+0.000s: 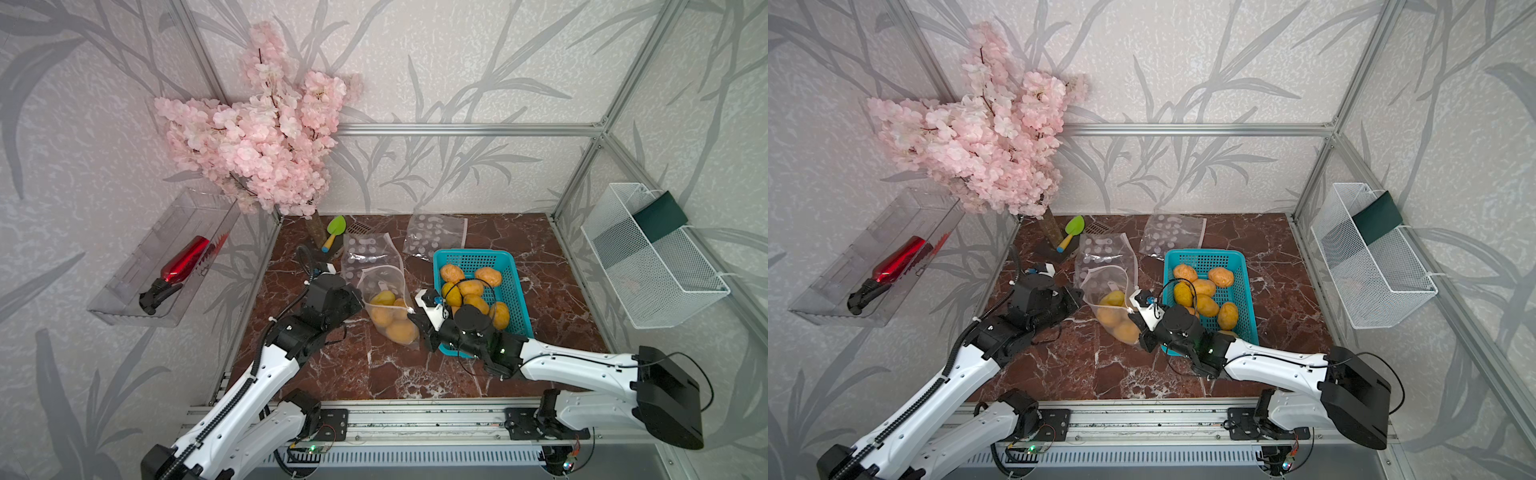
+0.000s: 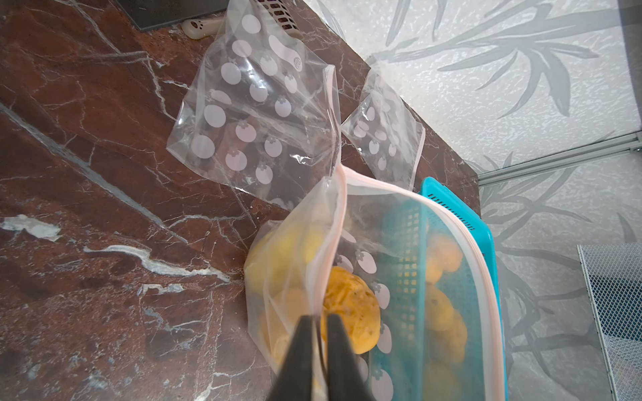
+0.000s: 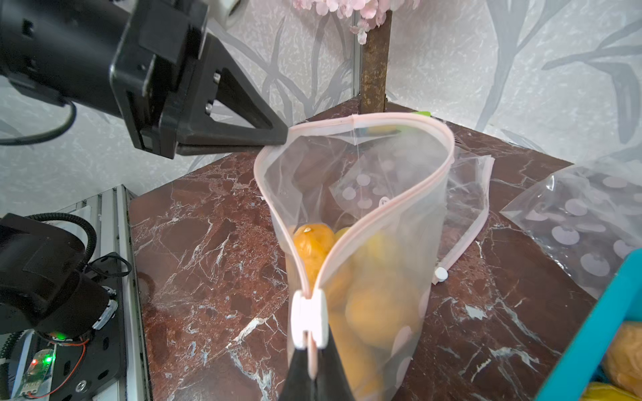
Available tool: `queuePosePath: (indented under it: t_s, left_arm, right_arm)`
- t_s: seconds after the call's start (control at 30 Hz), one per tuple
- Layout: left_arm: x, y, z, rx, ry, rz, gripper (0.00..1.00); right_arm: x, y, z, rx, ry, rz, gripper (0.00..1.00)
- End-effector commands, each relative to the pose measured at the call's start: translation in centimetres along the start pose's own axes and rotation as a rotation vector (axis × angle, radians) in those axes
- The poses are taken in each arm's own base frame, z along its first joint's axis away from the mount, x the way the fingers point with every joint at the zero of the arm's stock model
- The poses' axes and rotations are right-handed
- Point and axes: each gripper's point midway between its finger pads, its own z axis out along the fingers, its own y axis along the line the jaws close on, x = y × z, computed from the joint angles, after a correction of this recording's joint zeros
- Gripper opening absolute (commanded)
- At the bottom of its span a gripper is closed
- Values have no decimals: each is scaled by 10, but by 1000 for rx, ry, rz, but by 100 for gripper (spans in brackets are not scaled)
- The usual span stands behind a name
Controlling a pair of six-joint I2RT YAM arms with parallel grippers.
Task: Put the potatoes into a zipper bag and zip it
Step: Adjust the zipper food storage bag at the center of the board, then zip the zipper on the zipper food storage bag.
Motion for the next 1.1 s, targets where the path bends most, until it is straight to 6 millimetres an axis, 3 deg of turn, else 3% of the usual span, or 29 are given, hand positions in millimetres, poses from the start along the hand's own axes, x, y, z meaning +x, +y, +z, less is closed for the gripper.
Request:
queuePosePath:
  t_s: [0.0, 0.03, 0.07, 0.1, 0.13, 0.27, 0.33, 0.4, 0.53, 0.7, 0.9, 1.07]
  left_arm:
    - [7, -1, -11, -25, 77, -68, 51]
    - [13, 1, -16, -47, 116, -88, 64]
    - [18, 6, -20, -76, 146, -113, 71]
    - [23, 7, -23, -91, 176, -129, 71]
    - [30, 4, -23, -83, 222, -144, 78]
    - [55, -20, -22, -13, 410, -198, 78]
    - [57, -28, -26, -5, 433, -214, 78]
    - [50, -32, -32, -11, 405, -225, 84]
    - [36, -43, -46, 14, 351, -258, 84]
    - [41, -55, -55, 23, 357, -259, 84]
    - [59, -66, -45, 17, 399, -250, 82]
    - [68, -72, -29, 12, 421, -260, 75]
  right_arm:
    - [-16, -1, -12, 12, -52, -20, 0]
    - [-18, -2, -15, 18, -65, -32, 0]
    - [-20, -3, -17, 23, -72, -42, 0]
    - [-21, -3, -18, 29, -74, -49, 0]
    - [-21, -4, -20, 32, -72, -55, 0]
    - [-25, -1, -26, 14, -83, -62, 0]
    - [-25, 2, -27, -4, -90, -67, 0]
    - [-23, 5, -27, -23, -88, -73, 0]
    - [-18, 9, -21, -44, -66, -77, 0]
    - [-12, 12, -12, -64, -42, -69, 0]
    - [-8, 15, -8, -81, -35, -62, 0]
    - [-6, 20, -8, -113, -52, -54, 0]
